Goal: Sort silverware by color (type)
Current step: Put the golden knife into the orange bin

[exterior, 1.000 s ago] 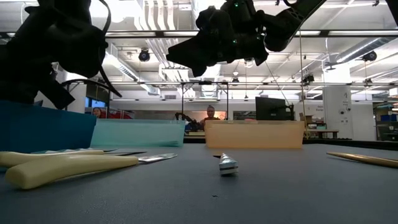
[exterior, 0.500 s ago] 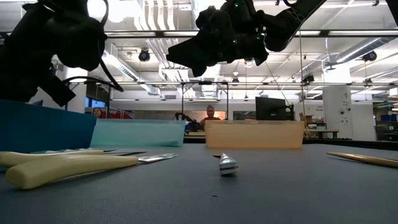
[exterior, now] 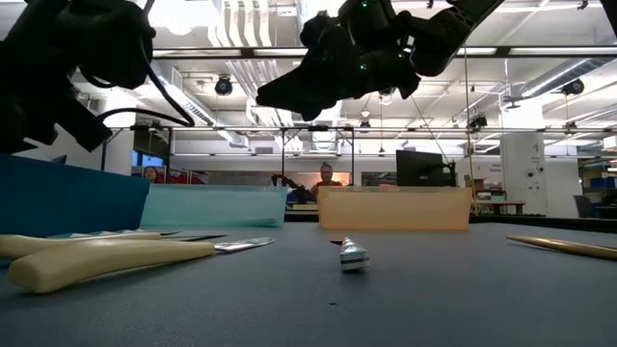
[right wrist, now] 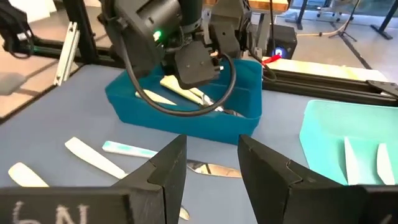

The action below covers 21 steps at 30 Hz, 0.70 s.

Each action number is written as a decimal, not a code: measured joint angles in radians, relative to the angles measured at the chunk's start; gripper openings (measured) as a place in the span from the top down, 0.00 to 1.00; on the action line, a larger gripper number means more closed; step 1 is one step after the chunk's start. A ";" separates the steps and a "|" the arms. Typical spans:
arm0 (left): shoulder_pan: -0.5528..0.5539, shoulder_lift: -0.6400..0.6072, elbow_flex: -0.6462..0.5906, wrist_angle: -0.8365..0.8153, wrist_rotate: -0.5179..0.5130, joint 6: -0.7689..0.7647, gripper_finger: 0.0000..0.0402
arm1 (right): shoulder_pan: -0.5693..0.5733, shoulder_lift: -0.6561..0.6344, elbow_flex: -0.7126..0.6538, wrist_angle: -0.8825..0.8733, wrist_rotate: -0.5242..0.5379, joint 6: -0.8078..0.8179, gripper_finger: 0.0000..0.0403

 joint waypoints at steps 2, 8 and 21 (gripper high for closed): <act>-0.005 -0.005 0.006 -0.006 0.005 0.006 1.00 | 0.003 0.000 0.000 -0.003 0.014 -0.005 0.67; -0.017 -0.079 0.045 -0.009 -0.052 0.052 1.00 | 0.002 -0.002 0.000 -0.075 0.020 0.012 0.74; -0.013 -0.338 0.126 0.394 -0.469 0.486 1.00 | 0.036 -0.020 0.194 -0.716 0.017 0.140 0.89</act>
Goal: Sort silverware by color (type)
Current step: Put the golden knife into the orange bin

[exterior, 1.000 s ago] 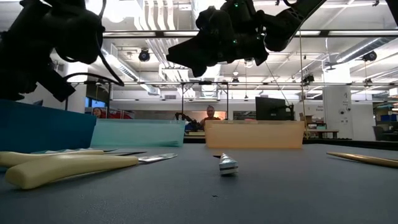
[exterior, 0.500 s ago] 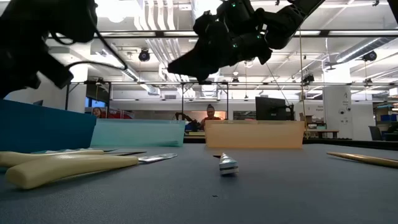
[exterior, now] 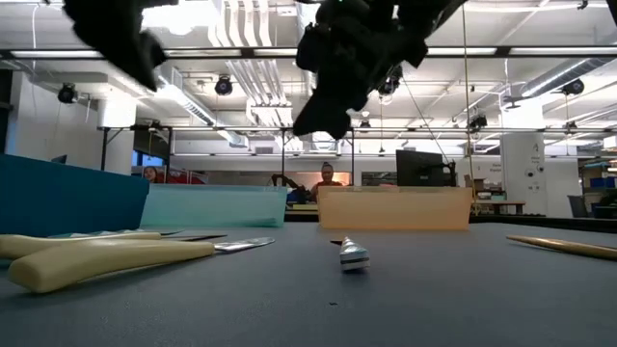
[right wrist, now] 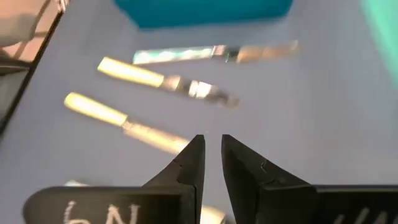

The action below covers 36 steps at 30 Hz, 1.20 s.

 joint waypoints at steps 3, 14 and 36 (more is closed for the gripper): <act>0.004 -0.035 -0.003 0.111 -0.049 0.157 1.00 | 0.018 0.000 0.035 -0.111 0.000 0.070 0.89; 0.072 -0.060 -0.004 0.246 -0.067 0.541 1.00 | 0.101 0.000 0.069 -0.338 0.000 0.355 0.89; 0.247 -0.059 -0.056 0.331 -0.014 0.743 1.00 | 0.298 0.000 -0.055 -0.628 0.001 0.920 0.89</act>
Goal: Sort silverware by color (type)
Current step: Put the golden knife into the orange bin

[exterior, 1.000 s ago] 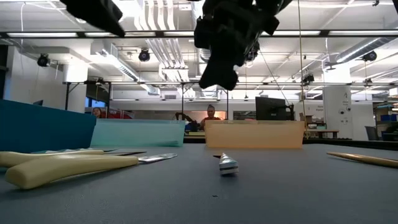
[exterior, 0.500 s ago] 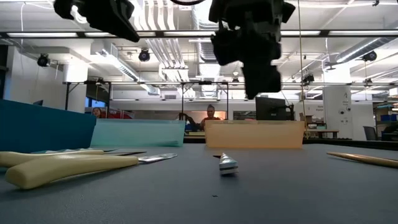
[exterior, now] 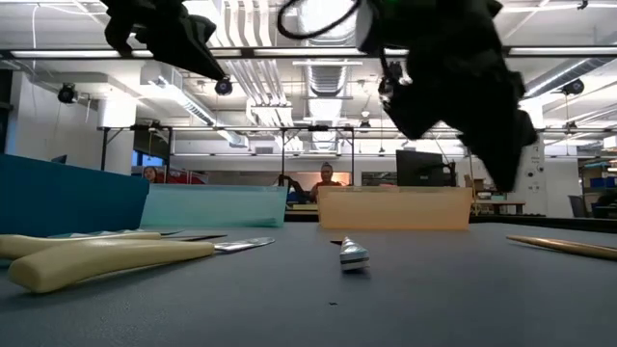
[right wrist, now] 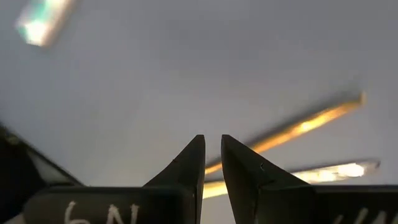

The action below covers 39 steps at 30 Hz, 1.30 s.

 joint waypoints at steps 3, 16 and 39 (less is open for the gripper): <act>0.001 0.000 0.000 0.000 0.000 0.000 1.00 | 0.030 0.000 -0.042 0.004 0.002 0.058 0.89; 0.001 0.000 0.000 0.002 0.000 0.000 1.00 | 0.061 0.000 -0.185 0.015 0.086 0.209 0.89; 0.001 0.000 0.000 0.002 0.000 0.000 1.00 | 0.056 -0.001 -0.128 0.042 0.156 0.254 0.51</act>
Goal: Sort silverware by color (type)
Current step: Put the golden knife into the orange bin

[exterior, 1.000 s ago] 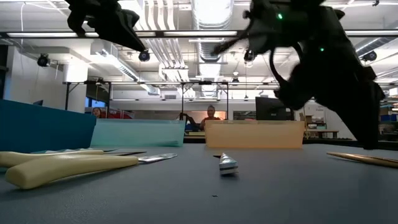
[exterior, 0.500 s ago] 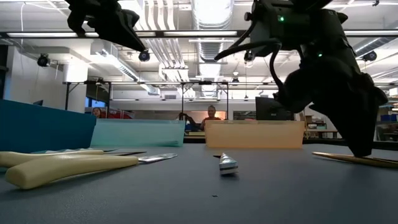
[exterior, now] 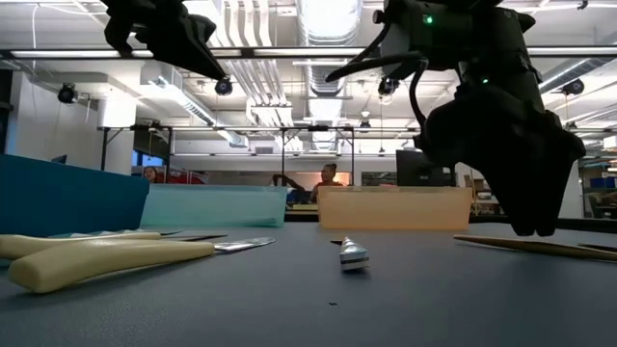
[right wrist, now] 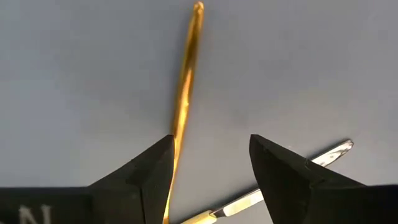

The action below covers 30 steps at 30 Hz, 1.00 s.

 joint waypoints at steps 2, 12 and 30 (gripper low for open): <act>0.000 0.000 0.000 0.000 0.000 0.000 1.00 | 0.000 0.000 0.007 0.000 0.001 0.000 0.50; 0.000 0.000 0.000 0.000 0.000 -0.009 1.00 | 0.000 0.000 0.013 0.092 0.029 0.011 0.50; 0.000 0.001 0.000 0.002 0.000 -0.019 1.00 | -0.004 0.025 -0.022 0.134 0.091 0.027 0.74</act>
